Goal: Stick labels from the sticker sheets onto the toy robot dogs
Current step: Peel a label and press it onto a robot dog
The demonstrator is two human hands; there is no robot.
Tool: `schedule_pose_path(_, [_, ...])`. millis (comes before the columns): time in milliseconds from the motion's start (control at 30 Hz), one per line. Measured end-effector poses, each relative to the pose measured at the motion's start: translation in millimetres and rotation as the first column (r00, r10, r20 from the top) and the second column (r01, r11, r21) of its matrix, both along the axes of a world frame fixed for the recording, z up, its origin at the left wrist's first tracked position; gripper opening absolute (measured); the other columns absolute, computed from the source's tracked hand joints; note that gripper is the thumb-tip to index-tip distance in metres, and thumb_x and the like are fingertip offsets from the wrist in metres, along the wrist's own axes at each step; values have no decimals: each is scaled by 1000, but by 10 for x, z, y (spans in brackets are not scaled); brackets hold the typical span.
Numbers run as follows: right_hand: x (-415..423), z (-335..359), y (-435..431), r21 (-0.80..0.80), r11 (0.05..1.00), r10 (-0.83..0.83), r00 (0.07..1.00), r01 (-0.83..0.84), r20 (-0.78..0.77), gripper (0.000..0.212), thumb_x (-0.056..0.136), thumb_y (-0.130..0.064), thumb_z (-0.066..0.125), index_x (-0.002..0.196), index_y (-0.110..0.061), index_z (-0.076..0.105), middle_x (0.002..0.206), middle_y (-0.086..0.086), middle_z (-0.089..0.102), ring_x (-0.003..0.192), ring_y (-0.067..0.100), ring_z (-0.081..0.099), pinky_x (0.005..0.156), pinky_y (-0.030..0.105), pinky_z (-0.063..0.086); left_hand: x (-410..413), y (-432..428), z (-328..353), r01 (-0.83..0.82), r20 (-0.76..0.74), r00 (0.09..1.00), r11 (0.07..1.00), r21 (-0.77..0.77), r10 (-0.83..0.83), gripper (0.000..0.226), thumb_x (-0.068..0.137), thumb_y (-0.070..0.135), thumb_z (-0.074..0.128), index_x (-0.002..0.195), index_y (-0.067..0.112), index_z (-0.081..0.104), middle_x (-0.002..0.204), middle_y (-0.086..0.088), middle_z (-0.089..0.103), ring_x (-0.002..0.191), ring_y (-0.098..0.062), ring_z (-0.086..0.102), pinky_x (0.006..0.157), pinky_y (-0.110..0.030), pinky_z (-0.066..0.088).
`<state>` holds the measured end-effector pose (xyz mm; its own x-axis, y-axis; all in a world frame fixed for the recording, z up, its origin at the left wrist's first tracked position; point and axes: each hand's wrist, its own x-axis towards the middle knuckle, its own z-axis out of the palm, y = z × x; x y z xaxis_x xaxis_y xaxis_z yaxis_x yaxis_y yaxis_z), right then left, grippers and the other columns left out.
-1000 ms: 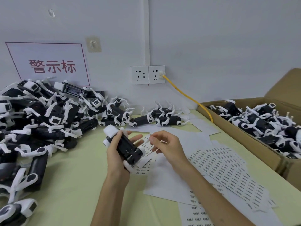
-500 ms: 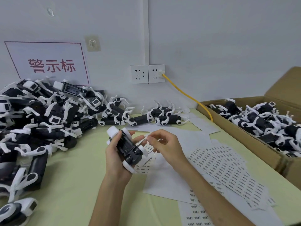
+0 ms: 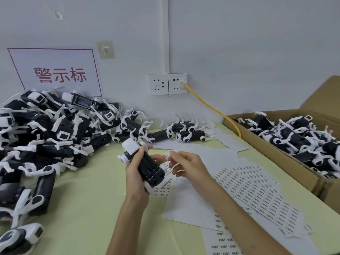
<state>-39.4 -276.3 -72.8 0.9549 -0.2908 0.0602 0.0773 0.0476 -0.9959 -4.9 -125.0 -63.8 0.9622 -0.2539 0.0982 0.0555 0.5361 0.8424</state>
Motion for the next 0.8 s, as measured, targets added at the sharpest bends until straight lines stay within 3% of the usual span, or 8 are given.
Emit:
schedule_pose_path(133, [-12, 12, -3, -25, 1000, 11, 998, -12, -68, 30, 94, -35, 71, 93, -5, 76, 78, 2, 68, 67, 17, 60, 67, 25, 48, -56, -31, 14, -27, 89, 996, 997, 67, 21, 25, 89, 40, 71, 98, 17, 74, 94, -28, 74, 73, -33, 66, 61, -36, 56])
schedule_pose_path(200, [-23, 14, -5, -12, 1000, 22, 996, -24, -85, 28, 93, -33, 71, 91, -5, 75, 80, 3, 68, 67, 17, 60, 68, 25, 47, -75, -34, 10, -51, 138, 990, 994, 94, 38, 19, 94, 36, 67, 85, 23, 78, 94, -28, 74, 76, -31, 65, 59, -33, 56])
schedule_pose_path(267, [-33, 14, -9, 21, 999, 43, 994, -41, -96, 23, 93, -30, 72, 90, -8, 74, 80, 3, 68, 67, 16, 60, 66, 24, 47, -90, -44, -7, -72, 194, 980, 991, 113, 49, 17, 96, 33, 67, 86, 25, 78, 91, -26, 75, 76, -28, 66, 60, -33, 56])
schedule_pose_path(367, [-36, -3, -28, 63, 997, 61, 992, -54, -109, 31, 92, -31, 74, 103, -2, 76, 79, 0, 67, 66, 13, 60, 66, 22, 48, -132, -72, -9, -118, 266, 961, 982, 146, 76, 23, 88, 36, 67, 101, 18, 71, 89, -32, 70, 73, -32, 62, 65, -43, 53])
schedule_pose_path(433, [-31, -11, -39, 75, 996, 66, 989, -56, -130, 33, 89, -33, 76, 107, -4, 77, 79, -2, 68, 66, 11, 60, 65, 20, 48, -156, -83, -12, -137, 304, 949, 974, 181, 77, 21, 86, 36, 68, 91, 17, 67, 85, -42, 59, 67, -35, 54, 62, -50, 46])
schedule_pose_path(633, [-19, -41, -74, 113, 991, 86, 985, -69, -147, 20, 85, -31, 79, 93, -13, 81, 79, -2, 68, 65, 10, 60, 65, 20, 48, -171, -112, -47, -160, 352, 933, 960, 231, 71, 12, 87, 28, 67, 83, 17, 63, 65, -32, 55, 53, -28, 50, 47, -37, 42])
schedule_pose_path(700, [-15, -41, -55, 12, 999, 38, 993, -37, -112, 10, 84, -29, 80, 81, -20, 80, 76, -2, 69, 65, 9, 61, 66, 21, 49, -172, -128, -71, -184, 352, 931, 955, 234, 93, 23, 85, 29, 68, 85, 7, 62, 57, -18, 54, 50, -23, 49, 43, -32, 41])
schedule_pose_path(800, [17, -55, -40, -238, 966, -114, 993, 105, -24, 11, 88, -20, 78, 77, -18, 76, 67, -6, 69, 58, 8, 61, 65, 22, 49, -151, -142, -85, -244, 342, 927, 940, 237, 155, 42, 83, 34, 69, 82, -7, 59, 57, -24, 54, 46, -23, 47, 41, -31, 39])
